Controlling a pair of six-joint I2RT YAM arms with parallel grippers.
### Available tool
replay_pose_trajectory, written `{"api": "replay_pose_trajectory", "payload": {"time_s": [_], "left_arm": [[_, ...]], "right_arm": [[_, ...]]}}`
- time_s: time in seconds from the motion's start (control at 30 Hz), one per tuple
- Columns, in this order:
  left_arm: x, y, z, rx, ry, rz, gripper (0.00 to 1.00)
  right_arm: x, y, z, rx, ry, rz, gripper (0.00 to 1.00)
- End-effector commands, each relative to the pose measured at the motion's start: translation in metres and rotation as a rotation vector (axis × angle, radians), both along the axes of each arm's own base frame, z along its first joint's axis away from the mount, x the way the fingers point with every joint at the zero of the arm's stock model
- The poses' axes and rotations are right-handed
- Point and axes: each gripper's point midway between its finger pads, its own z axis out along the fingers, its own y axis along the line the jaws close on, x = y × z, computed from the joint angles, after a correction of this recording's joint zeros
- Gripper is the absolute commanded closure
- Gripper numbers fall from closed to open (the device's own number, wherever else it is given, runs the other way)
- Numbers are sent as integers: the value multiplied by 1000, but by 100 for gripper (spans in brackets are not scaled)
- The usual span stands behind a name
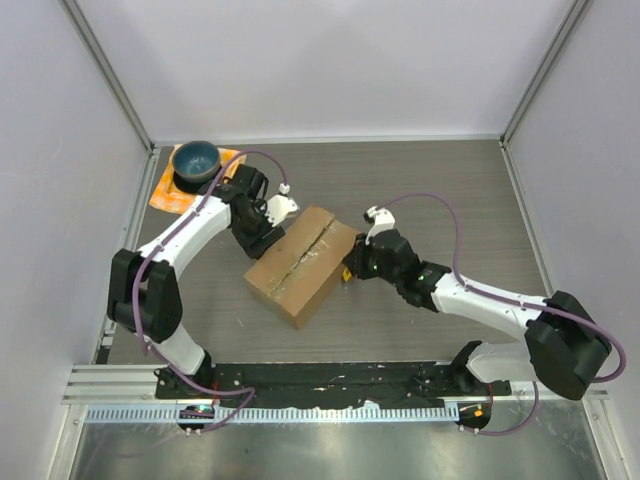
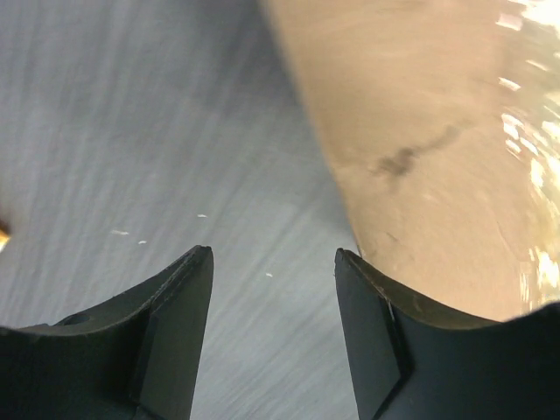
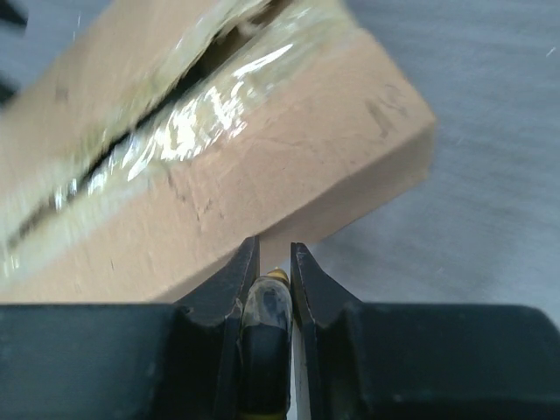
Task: Unpack the express box
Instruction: Adjust the express box at the center of the board.
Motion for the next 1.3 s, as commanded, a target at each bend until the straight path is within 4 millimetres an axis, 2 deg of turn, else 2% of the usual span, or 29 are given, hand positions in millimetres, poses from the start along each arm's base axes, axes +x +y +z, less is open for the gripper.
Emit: {"api": "replay_pose_trajectory", "payload": {"time_s": [0.0, 0.03, 0.13, 0.23, 0.33, 0.37, 0.4, 0.47, 0.5, 0.57, 0.6, 0.63, 0.7, 0.73, 0.8, 0.83, 0.87, 0.9, 0.93, 0.97, 1.03, 1.07, 1.1, 1.17, 1.27], "left_arm": [[-74, -23, 15, -168, 228, -185, 38], [-90, -26, 18, -185, 280, -215, 38], [-121, -37, 18, -227, 366, -307, 37], [-143, -52, 16, -256, 411, -387, 36], [-161, -72, 14, -275, 429, -464, 36], [-164, -77, 15, -280, 431, -473, 35], [-165, -84, 14, -283, 424, -482, 35], [-171, -92, 15, -265, 422, -510, 34], [-167, -96, 20, -265, 399, -516, 34], [-164, -88, 26, -224, 383, -513, 34], [-161, -83, 32, -210, 372, -517, 34], [-157, -76, 37, -182, 344, -521, 33], [-151, -70, 54, -159, 304, -535, 32], [-147, -69, 63, -154, 276, -537, 32], [-133, -77, 85, -179, 194, -541, 31], [-128, -83, 90, -192, 166, -542, 30], [-118, -86, 95, -179, 118, -526, 29], [-106, -98, 96, -181, 54, -537, 29], [-101, -103, 95, -169, 22, -535, 27], [-98, -107, 84, -145, 12, -544, 26], [-88, -124, 77, -113, -78, -593, 24], [-89, -126, 64, -86, -80, -611, 24], [-85, -136, 61, -57, -136, -639, 23], [-85, -139, 48, -14, -151, -674, 23], [-71, -149, 40, 16, -234, -675, 23]], "right_arm": [[38, 8, 40, 67, -80, -2, 99], [46, 5, 40, 66, -81, -11, 99], [62, 9, 43, 78, -73, -6, 99], [70, 19, 41, 94, -59, 18, 99], [77, 28, 37, 104, -50, 32, 99], [82, 32, 43, 113, -61, 36, 99], [85, 33, 37, 99, -50, 38, 99], [91, 35, 43, 98, -59, 42, 99], [95, 33, 45, 94, -64, 34, 99], [98, 21, 53, 83, -79, 9, 99], [101, 9, 54, 74, -80, -19, 99], [99, 1, 70, 89, -114, -38, 99], [100, -22, 72, 59, -123, -108, 99], [96, -30, 88, 70, -157, -127, 99], [90, -47, 87, 45, -154, -186, 99], [87, -53, 89, 41, -154, -206, 99], [81, -60, 99, 61, -171, -233, 99], [76, -73, 93, 29, -152, -282, 99], [73, -79, 95, 33, -155, -307, 99], [66, -87, 95, 44, -159, -329, 99], [62, -91, 87, 31, -143, -335, 99], [59, -91, 79, 25, -126, -335, 99], [59, -88, 72, 25, -107, -324, 99], [58, -84, 61, 35, -83, -315, 99], [62, -74, 50, 69, -69, -297, 99]]}}
